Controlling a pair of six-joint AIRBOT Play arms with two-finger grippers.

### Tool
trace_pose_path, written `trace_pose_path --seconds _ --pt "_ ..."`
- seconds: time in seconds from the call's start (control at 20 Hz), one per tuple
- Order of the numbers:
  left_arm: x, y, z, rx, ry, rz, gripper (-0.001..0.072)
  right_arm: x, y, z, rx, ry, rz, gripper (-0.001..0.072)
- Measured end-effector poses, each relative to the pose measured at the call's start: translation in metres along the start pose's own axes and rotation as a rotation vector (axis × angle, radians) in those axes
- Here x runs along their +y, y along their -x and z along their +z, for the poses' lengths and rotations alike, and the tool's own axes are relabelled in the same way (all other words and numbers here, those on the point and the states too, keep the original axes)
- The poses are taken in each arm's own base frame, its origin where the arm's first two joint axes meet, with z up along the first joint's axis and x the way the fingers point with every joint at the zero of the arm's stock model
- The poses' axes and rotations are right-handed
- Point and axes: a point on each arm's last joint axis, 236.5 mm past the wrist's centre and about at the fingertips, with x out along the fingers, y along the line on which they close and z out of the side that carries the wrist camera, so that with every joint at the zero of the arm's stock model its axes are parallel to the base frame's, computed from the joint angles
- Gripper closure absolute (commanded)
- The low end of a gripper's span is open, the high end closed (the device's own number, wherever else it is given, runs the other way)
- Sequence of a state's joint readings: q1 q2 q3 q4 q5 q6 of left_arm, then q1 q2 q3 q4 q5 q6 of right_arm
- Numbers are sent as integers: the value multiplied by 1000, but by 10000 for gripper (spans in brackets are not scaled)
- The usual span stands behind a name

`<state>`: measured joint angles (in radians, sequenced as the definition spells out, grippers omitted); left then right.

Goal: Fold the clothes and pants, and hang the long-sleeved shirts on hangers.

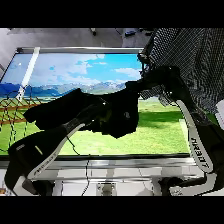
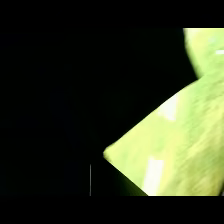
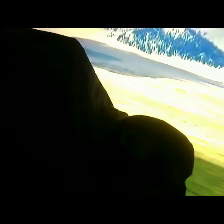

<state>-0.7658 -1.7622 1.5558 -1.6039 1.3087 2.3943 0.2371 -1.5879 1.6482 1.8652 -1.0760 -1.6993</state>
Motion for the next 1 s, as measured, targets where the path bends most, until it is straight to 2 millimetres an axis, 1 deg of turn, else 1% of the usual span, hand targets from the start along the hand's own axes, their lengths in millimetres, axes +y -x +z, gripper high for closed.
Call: trace_pose_path --seconds 0.1,0.15,0.25,0.3,0.35,0.45,0.5,0.6,0.65,0.7,0.75,0.85,1.0 --pt "16 29 -12 1 49 79 684 -2 7 -3 14 21 -6 686" --pt "24 50 -18 -17 78 124 683 -3 14 -4 16 29 -9 686" --pt "40 100 -35 -71 152 224 683 -8 32 -5 13 37 -17 686" --pt "46 129 -45 -106 193 280 683 -10 43 -5 12 40 -17 686" --pt "49 159 -55 -147 225 333 683 -9 56 -6 9 47 -13 686" --pt "49 218 -73 -233 279 446 683 -3 81 -13 20 78 8 686" --pt "46 248 -82 -280 299 508 683 4 93 -19 36 105 25 686" --pt "35 300 -92 -380 324 614 684 18 118 -32 62 157 54 686" --pt "29 327 -97 -440 337 672 683 24 132 -35 53 181 61 686" --pt "23 352 -101 -498 349 728 684 29 147 -34 31 202 61 686" --pt "15 378 -105 -563 366 784 683 37 166 -30 -10 226 62 686" --pt "2 426 -114 -694 401 894 684 53 210 -17 -119 274 55 686" --pt "-20 489 -119 -908 428 1012 684 76 292 4 -323 353 18 687"
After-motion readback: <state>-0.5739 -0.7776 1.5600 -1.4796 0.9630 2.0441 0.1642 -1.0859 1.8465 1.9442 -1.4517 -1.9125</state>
